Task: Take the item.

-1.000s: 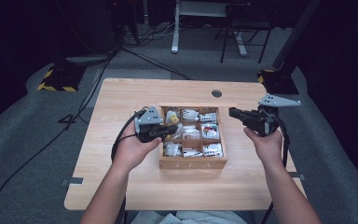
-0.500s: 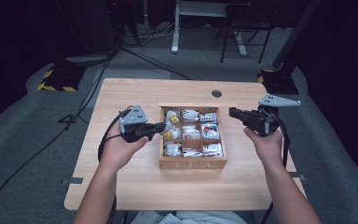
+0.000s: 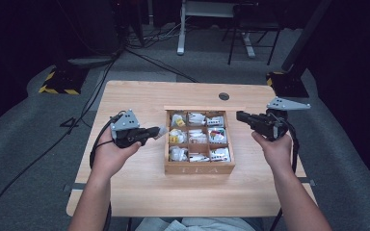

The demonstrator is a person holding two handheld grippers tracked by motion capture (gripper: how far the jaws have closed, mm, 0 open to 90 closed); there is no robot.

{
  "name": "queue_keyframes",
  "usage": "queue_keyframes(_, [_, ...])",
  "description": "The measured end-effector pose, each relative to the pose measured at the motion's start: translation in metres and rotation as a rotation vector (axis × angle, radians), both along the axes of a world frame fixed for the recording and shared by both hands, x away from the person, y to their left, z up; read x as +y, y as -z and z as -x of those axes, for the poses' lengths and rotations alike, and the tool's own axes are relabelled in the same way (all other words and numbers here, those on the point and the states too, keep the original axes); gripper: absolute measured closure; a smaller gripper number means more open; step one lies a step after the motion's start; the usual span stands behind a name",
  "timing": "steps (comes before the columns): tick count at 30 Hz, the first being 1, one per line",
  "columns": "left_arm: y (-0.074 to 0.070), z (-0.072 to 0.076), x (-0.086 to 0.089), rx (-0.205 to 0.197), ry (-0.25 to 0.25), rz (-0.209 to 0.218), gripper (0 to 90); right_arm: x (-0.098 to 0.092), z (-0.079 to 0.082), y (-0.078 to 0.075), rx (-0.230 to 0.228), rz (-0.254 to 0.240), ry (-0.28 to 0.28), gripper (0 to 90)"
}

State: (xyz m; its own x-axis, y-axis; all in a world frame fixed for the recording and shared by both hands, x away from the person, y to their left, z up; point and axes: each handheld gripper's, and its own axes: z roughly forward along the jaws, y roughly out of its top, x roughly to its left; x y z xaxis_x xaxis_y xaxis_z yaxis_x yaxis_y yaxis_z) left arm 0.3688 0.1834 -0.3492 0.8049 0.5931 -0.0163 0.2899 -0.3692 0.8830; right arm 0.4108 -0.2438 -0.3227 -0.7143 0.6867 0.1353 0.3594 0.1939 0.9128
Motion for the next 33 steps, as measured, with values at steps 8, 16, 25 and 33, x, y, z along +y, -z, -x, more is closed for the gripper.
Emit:
queue_keyframes(8, [0.001, 0.0, 0.017, -0.014, -0.034, -0.009, 90.0, 0.001, 0.0, 0.001, 0.001, 0.002, 0.001, 89.9])
queue_keyframes(16, [0.007, -0.004, 0.031, -0.007, -0.074, -0.043, 90.0, 0.001, 0.0, 0.001, 0.001, 0.003, 0.001, 89.9])
queue_keyframes(25, [0.021, -0.011, 0.046, 0.003, -0.105, -0.049, 90.0, 0.001, 0.0, 0.001, 0.001, 0.004, 0.001, 89.9])
queue_keyframes(33, [0.033, -0.017, 0.06, 0.011, -0.145, -0.058, 90.0, 0.001, 0.0, 0.001, 0.002, 0.003, 0.001, 89.9])
